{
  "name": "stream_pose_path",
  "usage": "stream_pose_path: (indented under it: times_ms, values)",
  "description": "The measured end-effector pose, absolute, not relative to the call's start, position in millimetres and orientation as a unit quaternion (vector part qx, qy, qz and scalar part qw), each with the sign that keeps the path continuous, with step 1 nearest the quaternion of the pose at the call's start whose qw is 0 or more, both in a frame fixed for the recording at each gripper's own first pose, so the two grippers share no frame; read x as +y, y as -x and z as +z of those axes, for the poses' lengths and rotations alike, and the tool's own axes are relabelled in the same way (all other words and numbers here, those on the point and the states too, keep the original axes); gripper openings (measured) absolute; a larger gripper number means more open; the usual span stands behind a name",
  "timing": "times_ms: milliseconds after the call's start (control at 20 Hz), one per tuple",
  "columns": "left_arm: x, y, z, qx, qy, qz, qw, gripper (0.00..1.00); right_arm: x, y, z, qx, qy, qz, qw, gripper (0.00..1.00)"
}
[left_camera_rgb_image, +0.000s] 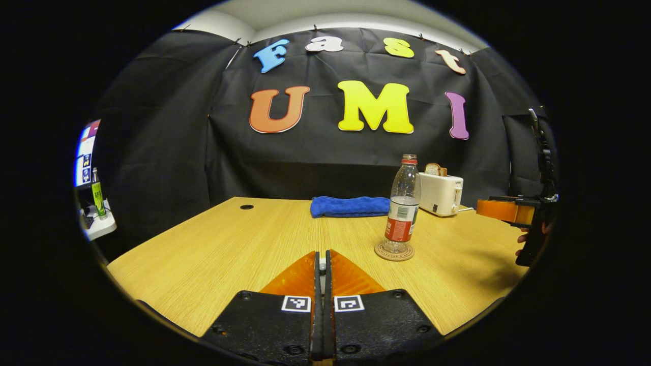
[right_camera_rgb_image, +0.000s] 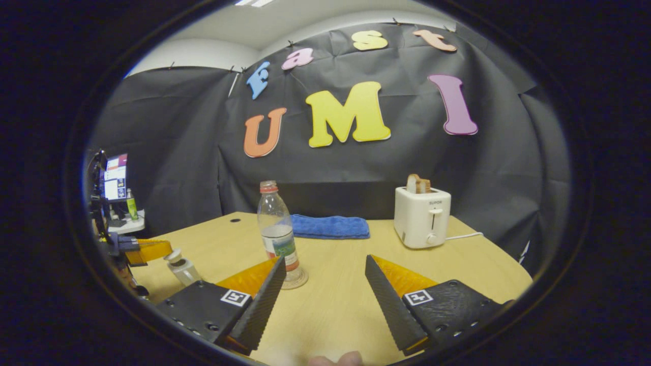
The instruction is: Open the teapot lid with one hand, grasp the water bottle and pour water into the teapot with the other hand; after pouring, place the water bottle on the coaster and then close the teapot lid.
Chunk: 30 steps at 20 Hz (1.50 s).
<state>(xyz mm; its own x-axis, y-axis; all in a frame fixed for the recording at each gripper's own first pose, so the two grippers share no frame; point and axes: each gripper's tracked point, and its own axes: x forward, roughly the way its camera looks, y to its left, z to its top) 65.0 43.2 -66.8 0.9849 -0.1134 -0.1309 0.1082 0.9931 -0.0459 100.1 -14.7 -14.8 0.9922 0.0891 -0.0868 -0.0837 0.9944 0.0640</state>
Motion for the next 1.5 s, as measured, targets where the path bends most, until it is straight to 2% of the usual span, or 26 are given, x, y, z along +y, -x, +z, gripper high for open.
stream_pose_path:
  times_ms: [750, 800, 850, 900, 950, 1000, 1050, 1150, 1200, 1300, 1500]
  values:
    - [46.0, -69.0, -83.4, 0.079, 0.024, -0.037, 0.996, 0.03, -18.6, -88.2, -24.6, 0.045, -0.032, 0.039, 0.998, 0.94]
    - [44.8, -69.0, -88.8, 0.089, 0.028, -0.039, 0.995, 0.06, -18.3, -87.9, -24.6, 0.045, -0.034, 0.039, 0.998, 0.94]
    - [41.7, -69.5, -89.6, 0.091, 0.034, -0.04, 0.994, 0.03, -18.5, -87.7, -24.8, 0.044, -0.037, 0.04, 0.998, 0.94]
    - [44.2, -70.2, -88.5, 0.086, 0.036, -0.038, 0.995, 0.12, -18.1, -87.7, -26.1, 0.045, -0.039, 0.041, 0.997, 0.94]
    - [42.8, -68.8, -87.3, 0.084, 0.036, -0.039, 0.995, 0.14, -18.3, -86.7, -27.2, 0.046, -0.04, 0.04, 0.997, 0.94]
    - [43.1, -67.9, -84.6, 0.082, 0.035, -0.035, 0.995, 0.33, -19.3, -85.8, -27.9, 0.046, -0.041, 0.039, 0.997, 0.94]
    - [44.0, -66.8, -83.8, 0.081, 0.036, -0.034, 0.996, 0.42, -21.3, -84.9, -27.7, 0.045, -0.043, 0.036, 0.997, 0.94]
    - [46.2, -65.6, -79.4, 0.074, 0.037, -0.027, 0.996, 0.7, -24.9, -83.7, -26.9, 0.043, -0.048, 0.031, 0.997, 0.94]
    - [50.4, -64.4, -73.7, 0.069, 0.036, -0.019, 0.997, 0.95, -26.3, -82.1, -26.6, 0.041, -0.051, 0.029, 0.997, 0.94]
    - [54.3, -62.2, -59.7, 0.052, 0.032, -0.011, 0.998, 1.0, -28.5, -78.3, -24.6, 0.033, -0.048, 0.028, 0.998, 0.92]
    - [59.7, -53.0, -10.9, 0.008, 0.02, 0.003, 1.0, 1.0, -43.2, -68.6, -17.3, 0.012, -0.036, 0.003, 0.999, 0.94]
